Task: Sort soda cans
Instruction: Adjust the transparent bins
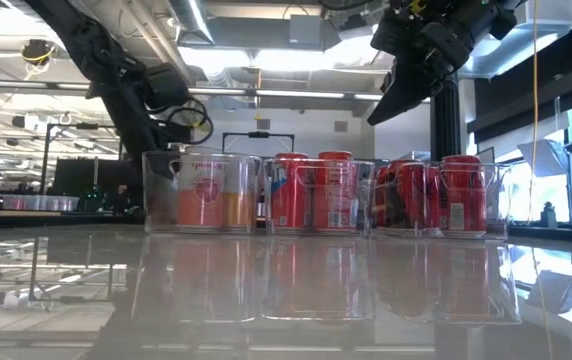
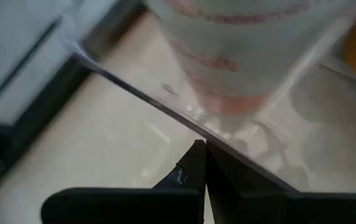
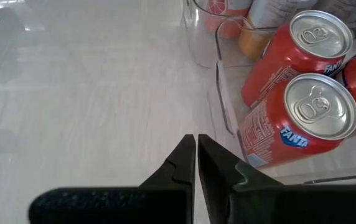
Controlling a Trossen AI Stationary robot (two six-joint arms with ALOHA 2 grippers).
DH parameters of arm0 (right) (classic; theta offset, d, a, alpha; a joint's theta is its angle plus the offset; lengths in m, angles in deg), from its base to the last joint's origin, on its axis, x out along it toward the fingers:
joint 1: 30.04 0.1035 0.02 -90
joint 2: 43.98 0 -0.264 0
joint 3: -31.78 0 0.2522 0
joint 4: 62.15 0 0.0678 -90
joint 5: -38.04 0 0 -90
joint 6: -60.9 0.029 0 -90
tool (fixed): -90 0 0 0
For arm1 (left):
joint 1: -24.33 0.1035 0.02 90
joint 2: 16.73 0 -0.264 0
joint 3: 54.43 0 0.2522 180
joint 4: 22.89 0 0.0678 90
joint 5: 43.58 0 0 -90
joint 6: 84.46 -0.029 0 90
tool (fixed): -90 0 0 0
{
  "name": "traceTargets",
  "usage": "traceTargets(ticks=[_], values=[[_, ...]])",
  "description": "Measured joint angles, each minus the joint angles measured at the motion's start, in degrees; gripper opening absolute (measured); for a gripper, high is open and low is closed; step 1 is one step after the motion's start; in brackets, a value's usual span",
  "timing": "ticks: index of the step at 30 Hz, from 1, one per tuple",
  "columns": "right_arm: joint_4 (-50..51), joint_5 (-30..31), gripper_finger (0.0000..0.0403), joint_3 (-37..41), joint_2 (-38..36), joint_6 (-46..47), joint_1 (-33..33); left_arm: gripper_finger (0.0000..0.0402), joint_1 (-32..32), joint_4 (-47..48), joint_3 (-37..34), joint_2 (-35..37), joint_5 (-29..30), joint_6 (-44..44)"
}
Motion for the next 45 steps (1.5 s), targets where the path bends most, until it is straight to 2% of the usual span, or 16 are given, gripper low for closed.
traceTargets(ticks=[7,13,15,18,23,26,33,37,40,45], values=[[0.1,0.0,0.0019,0.0,0.0,0.1,0.0,0.0000,2.3,-6.2,0.0,-0.9,-0.3,-12.7],[0.3,0.1,0.0019,0.0,0.0,0.1,0.0,0.0000,3.5,-7.5,-0.1,-1.0,-0.7,-10.1],[0.7,2.0,0.0019,0.0,-0.1,0.1,0.0,0.0000,4.0,-7.6,-0.1,-1.0,-0.6,-8.7],[7.0,8.2,0.0019,-1.5,-2.2,-0.1,-0.4,0.0000,4.0,-7.4,-0.1,-1.0,-0.6,-8.2],[17.6,26.6,0.0019,-4.6,-8.0,0.9,-4.0,0.0000,4.0,-7.2,-0.1,-1.0,-0.7,-7.9],[19.6,31.1,0.0019,-4.6,-9.0,3.6,-9.9,0.0000,3.8,-7.4,-0.1,-1.0,-0.7,-6.3],[24.0,30.7,0.0019,-4.2,-6.6,12.5,-29.4,0.0000,3.8,-7.2,0.0,-1.0,-0.8,-5.8],[23.7,23.6,0.0019,-4.2,-5.6,17.0,-39.1,0.0000,3.8,-7.2,0.0,-1.0,-0.8,-5.8],[24.9,16.8,0.0019,-4.2,-3.5,17.2,-43.8,0.0000,3.8,-7.2,0.0,-1.0,-0.8,-6.1],[28.2,14.3,0.0019,-4.2,0.9,16.0,-47.8,0.0000,3.8,-7.2,0.0,-1.0,-0.9,-6.8]])
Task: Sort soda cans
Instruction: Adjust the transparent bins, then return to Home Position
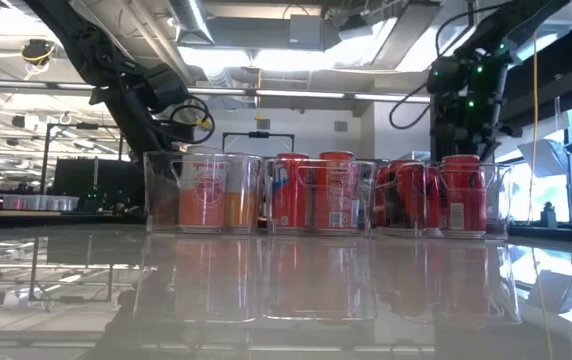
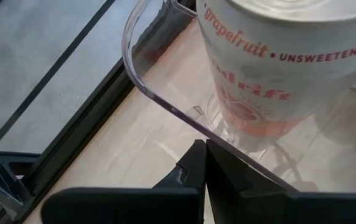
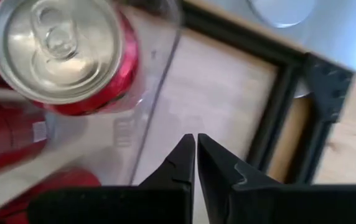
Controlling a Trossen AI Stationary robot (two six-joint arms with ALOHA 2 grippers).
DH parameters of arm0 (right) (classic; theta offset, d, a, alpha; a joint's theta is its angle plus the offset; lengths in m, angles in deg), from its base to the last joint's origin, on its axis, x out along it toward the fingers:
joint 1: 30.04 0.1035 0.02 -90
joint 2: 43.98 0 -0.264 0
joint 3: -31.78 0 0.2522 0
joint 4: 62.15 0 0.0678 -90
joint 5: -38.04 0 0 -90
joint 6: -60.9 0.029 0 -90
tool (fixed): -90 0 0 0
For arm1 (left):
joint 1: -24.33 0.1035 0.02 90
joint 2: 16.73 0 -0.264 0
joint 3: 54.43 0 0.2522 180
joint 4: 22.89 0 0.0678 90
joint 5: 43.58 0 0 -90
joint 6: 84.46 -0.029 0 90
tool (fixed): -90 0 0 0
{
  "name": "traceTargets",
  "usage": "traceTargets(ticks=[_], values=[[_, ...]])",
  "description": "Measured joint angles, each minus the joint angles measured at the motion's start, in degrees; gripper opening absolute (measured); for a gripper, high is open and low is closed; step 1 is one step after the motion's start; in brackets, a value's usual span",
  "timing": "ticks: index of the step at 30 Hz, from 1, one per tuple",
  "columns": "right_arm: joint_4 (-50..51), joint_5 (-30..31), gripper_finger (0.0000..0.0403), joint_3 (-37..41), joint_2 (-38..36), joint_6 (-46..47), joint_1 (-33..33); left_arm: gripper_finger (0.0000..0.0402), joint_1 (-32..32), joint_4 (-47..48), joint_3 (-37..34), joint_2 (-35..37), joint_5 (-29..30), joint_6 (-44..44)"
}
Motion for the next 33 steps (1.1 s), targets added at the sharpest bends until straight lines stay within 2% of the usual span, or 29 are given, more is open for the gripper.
traceTargets(ticks=[5,9,19,33], values=[[2.0,-6.3,0.0019,0.0,2.6,-0.6,-0.2,0.0000,0.0,0.0,0.0,0.0,0.0,-0.1],[4.4,-6.2,0.0019,0.4,5.5,-0.7,-0.2,0.0000,0.0,0.0,0.0,0.0,0.0,-0.2],[-1.6,-12.2,0.0019,5.9,6.6,-0.7,-0.3,0.0000,0.0,0.0,0.0,0.0,-0.1,-0.5],[-8.9,-18.8,0.0019,6.8,7.5,1.6,0.2,0.0000,0.0,-0.2,0.0,0.0,-0.3,-0.3]])
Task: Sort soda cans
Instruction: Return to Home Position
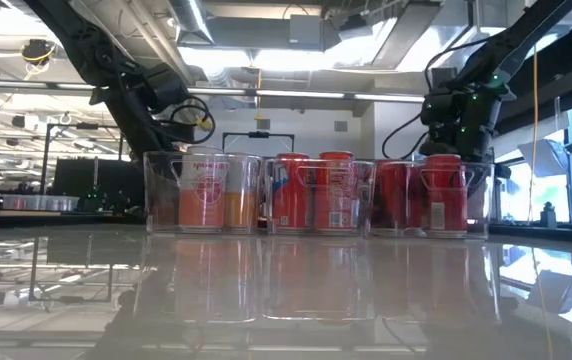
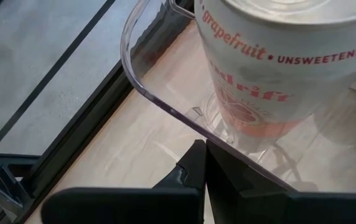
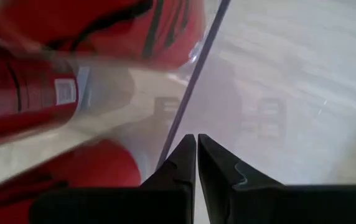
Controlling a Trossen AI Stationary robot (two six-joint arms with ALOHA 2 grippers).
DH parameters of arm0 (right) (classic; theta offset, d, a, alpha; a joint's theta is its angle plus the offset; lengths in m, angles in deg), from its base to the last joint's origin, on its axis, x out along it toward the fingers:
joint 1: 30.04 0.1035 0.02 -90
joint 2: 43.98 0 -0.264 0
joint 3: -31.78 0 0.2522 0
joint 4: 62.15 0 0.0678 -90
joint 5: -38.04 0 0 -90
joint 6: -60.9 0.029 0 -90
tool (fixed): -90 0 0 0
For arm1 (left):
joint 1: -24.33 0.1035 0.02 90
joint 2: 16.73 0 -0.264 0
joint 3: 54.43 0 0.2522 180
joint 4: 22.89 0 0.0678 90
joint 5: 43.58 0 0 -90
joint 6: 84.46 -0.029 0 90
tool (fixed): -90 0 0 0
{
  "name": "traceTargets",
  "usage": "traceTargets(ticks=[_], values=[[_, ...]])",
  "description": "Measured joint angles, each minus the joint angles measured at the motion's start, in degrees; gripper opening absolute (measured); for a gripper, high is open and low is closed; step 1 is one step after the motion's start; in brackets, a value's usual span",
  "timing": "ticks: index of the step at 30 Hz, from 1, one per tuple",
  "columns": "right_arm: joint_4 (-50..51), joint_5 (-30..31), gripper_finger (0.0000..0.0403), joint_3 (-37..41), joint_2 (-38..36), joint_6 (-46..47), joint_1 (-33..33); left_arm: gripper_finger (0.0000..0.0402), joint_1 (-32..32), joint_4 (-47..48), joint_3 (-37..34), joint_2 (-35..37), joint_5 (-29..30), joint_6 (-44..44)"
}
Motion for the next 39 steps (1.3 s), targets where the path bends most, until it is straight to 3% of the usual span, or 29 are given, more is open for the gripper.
traceTargets(ticks=[6,13,18,23,25,30,39], values=[[-6.9,-2.1,0.0019,2.4,0.9,2.9,2.7,0.0000,0.0,0.1,0.0,0.0,-1.3,0.4],[-3.7,3.6,0.0018,0.1,-0.5,0.3,3.3,0.0000,0.0,1.2,0.0,0.9,-1.9,-0.9],[6.5,9.8,0.0019,-6.1,-5.0,-3.4,3.5,0.0000,-0.7,9.2,2.4,7.3,-2.4,1.1],[9.9,6.1,0.0019,-8.0,-12.2,-4.1,4.7,0.0000,-4.0,14.1,2.8,17.3,-3.2,4.5],[8.8,5.1,0.0019,-6.9,-15.5,-4.3,6.8,0.0000,-5.6,14.0,2.8,21.1,-7.1,5.8],[-2.8,2.7,0.0019,-1.4,-23.1,-2.7,14.2,0.0000,-10.6,9.4,2.4,25.5,-20.3,8.4],[-33.3,2.0,0.0019,17.1,-33.2,2.7,28.4,0.0000,-23.9,-9.7,-7.7,27.9,-21.7,14.7]])
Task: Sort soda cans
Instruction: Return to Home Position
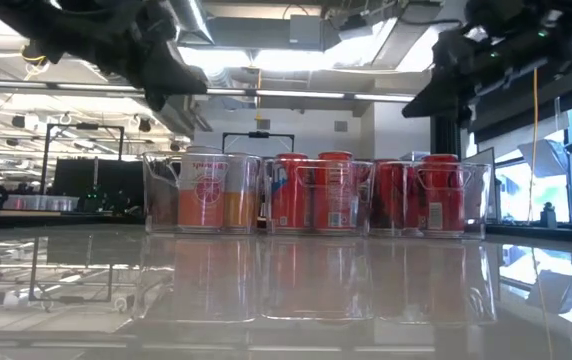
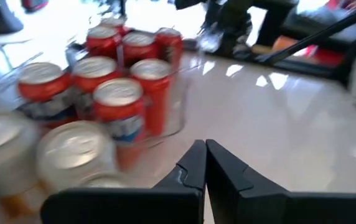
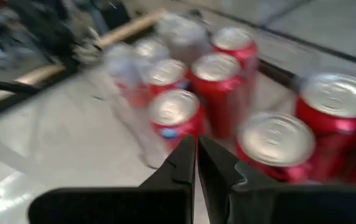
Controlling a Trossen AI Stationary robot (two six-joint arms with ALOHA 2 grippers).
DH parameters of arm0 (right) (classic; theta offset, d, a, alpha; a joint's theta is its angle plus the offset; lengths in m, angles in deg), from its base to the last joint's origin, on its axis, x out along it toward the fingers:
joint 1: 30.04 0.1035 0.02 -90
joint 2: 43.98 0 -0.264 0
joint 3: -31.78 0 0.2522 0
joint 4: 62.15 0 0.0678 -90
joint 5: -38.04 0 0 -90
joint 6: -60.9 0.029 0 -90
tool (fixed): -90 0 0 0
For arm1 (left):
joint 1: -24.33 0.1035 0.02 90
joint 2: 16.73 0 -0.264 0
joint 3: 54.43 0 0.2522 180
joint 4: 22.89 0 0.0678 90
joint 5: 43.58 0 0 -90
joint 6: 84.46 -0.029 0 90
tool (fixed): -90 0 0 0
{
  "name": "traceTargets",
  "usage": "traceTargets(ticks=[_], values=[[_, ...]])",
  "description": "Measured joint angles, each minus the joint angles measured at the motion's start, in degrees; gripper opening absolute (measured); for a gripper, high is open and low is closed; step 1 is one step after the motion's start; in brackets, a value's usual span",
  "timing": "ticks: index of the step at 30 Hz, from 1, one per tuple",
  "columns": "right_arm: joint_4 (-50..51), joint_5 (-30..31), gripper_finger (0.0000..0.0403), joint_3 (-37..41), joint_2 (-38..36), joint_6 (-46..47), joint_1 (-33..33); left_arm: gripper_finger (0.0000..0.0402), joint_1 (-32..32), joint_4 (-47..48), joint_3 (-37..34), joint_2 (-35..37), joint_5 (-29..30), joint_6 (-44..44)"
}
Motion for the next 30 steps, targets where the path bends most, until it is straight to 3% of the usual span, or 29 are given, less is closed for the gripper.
traceTargets(ticks=[3,10,18,20,23,30], values=[[-7.3,0.0,0.0019,5.2,-3.1,1.1,3.1,0.0000,-3.3,-6.1,-3.3,1.1,0.1,2.0],[-14.1,-2.8,0.0019,13.7,-13.1,0.3,7.0,0.0000,-7.7,-14.7,-9.0,6.1,1.6,2.4],[-10.8,0.0,0.0019,16.5,-25.2,-0.4,6.9,0.0000,-7.2,-9.8,-10.2,11.1,3.3,0.9],[-10.7,-1.5,0.0019,16.5,-26.4,1.0,6.9,0.0000,-7.5,-8.8,-10.2,11.1,3.2,3.1],[-9.4,-6.0,0.0019,17.5,-27.8,-2.9,6.9,0.0000,-8.1,-6.7,-10.2,10.2,2.7,-0.7],[-9.1,-7.5,0.0019,23.7,-33.1,-3.5,6.9,0.0000,-8.2,-19.3,-17.5,12.1,-1.0,1.3]])
